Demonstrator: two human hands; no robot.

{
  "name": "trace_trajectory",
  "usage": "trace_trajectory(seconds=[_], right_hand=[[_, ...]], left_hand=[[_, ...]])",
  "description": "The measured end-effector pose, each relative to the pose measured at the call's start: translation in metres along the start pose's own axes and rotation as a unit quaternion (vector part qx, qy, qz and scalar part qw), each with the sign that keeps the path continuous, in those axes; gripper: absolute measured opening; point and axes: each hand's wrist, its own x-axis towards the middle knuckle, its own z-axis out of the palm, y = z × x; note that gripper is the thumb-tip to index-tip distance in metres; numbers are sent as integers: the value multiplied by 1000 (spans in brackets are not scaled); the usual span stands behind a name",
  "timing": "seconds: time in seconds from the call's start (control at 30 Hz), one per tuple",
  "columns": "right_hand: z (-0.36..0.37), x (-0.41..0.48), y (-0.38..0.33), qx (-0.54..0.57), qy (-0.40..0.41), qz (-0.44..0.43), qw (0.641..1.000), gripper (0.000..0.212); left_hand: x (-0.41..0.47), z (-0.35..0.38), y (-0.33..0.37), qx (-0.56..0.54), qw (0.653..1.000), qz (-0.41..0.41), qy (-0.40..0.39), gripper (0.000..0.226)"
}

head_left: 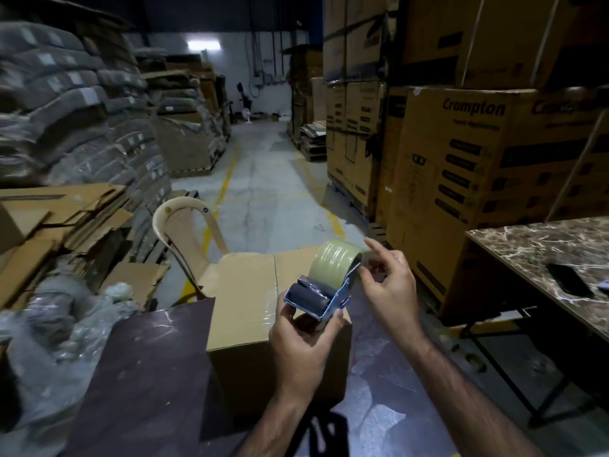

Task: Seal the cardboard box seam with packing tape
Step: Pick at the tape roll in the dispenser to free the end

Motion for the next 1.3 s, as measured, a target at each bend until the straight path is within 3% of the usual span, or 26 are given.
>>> trace_trajectory(seconds=[0.1, 0.23, 0.47, 0.57, 0.7, 1.03, 1.2, 1.3], right_hand=[[13, -13, -19, 70, -9, 68, 995, 9], [26, -19, -41, 183, -140, 199, 953, 40], [50, -13, -39, 214, -218, 276, 911, 29], [57, -11, -36, 259, -229, 288, 893, 29], [66, -6, -30, 260, -220, 273, 900, 26], [83, -1, -12, 253, -269, 252, 894, 27], [90, -5, -3, 208, -278, 244, 906, 39], [95, -9, -1, 217, -291, 239, 901, 31]], left_hand=[[2, -16, -4, 54, 998, 35, 24, 55], [6, -33, -8, 106, 991, 61, 48, 61], [12, -49, -24, 160, 985, 58, 28, 76], [11, -49, -26, 163, 986, 43, 9, 72], [19, -58, -26, 177, 983, 8, -39, 71], [45, -88, -36, 325, 937, -5, -130, 55], [53, -114, -40, 378, 916, -68, -114, 43], [52, -116, -41, 382, 913, -95, -108, 39]])
